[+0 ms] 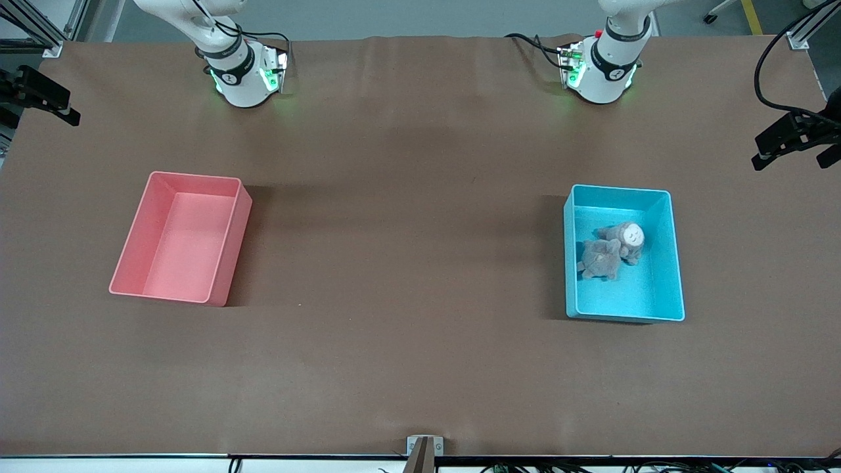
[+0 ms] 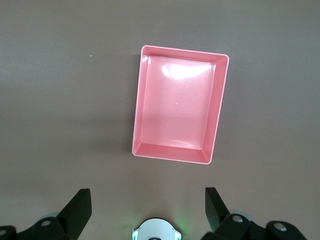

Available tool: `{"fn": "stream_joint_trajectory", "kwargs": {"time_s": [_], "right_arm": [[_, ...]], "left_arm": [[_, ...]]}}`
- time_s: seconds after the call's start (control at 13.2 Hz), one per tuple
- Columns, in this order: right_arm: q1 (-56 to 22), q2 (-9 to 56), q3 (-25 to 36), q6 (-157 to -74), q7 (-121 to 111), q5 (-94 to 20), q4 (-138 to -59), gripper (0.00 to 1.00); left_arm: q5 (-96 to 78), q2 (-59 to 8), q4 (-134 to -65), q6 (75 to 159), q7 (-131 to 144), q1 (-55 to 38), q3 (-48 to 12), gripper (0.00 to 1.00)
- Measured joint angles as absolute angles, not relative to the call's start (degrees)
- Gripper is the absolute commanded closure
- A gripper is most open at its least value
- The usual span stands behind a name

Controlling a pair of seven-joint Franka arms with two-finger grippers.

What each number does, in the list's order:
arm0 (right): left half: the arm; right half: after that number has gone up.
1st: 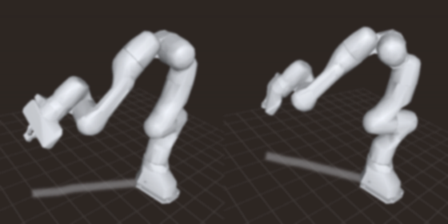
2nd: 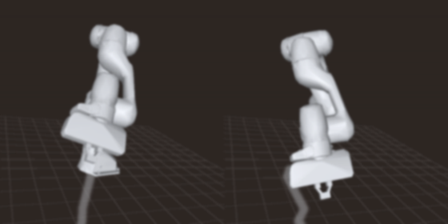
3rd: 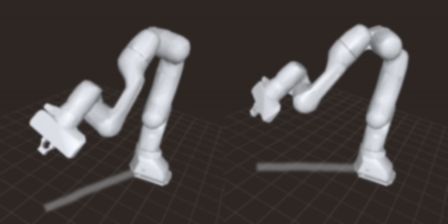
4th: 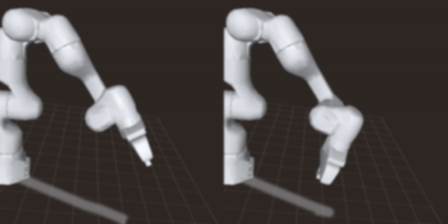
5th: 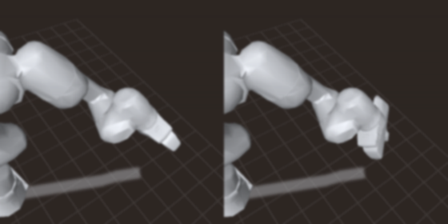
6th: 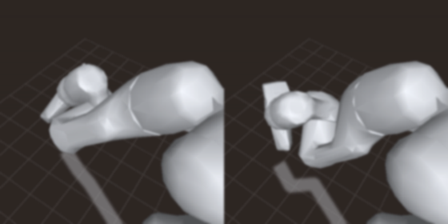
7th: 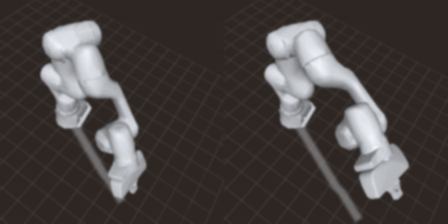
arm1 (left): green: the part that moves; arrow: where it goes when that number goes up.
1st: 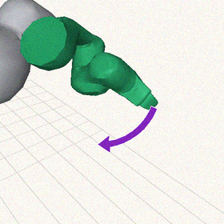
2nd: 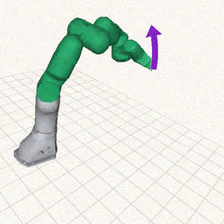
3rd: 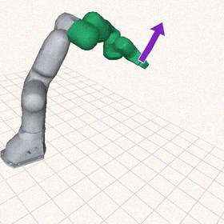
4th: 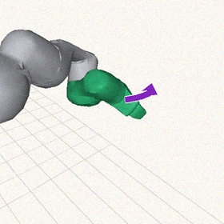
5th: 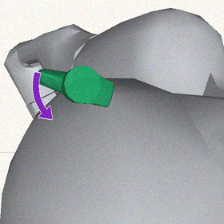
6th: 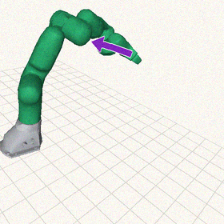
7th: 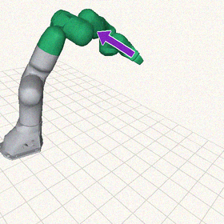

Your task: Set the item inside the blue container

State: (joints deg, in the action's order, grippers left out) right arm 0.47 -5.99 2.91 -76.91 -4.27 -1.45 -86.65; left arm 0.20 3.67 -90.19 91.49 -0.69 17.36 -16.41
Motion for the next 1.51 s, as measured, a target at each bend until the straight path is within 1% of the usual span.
{"fn": "stream_joint_trajectory", "kwargs": {"time_s": [0.3,0.38,0.61,0.68,1.06,1.51], "right_arm": [[0.5,-6.0,2.9,-76.9,-2.8,-1.8,-86.7,0.00],[0.5,-6.0,2.9,-76.9,-2.8,-1.8,-86.7,0.00],[0.5,-6.0,2.9,-76.9,-2.7,-1.8,-86.7,0.00],[0.5,-6.0,3.0,-76.9,-2.7,-1.8,-86.7,0.00],[0.5,-6.0,3.0,-76.9,-2.6,-1.8,-86.7,0.00],[0.5,-6.0,3.0,-76.7,-1.9,-2.7,-86.9,0.00]], "left_arm": [[0.2,3.5,-90.1,91.5,-0.7,16.0,-15.9,0.00],[0.2,3.5,-90.1,91.5,-0.7,14.2,-14.5,0.00],[0.2,3.5,-90.1,91.5,-0.7,6.4,-7.0,0.00],[0.2,3.5,-90.1,91.5,-0.7,5.4,-6.1,0.00],[0.2,3.5,-89.9,91.5,-0.3,2.5,-4.0,0.00],[0.2,3.6,-89.3,89.6,-0.3,2.4,-3.6,0.00]]}}
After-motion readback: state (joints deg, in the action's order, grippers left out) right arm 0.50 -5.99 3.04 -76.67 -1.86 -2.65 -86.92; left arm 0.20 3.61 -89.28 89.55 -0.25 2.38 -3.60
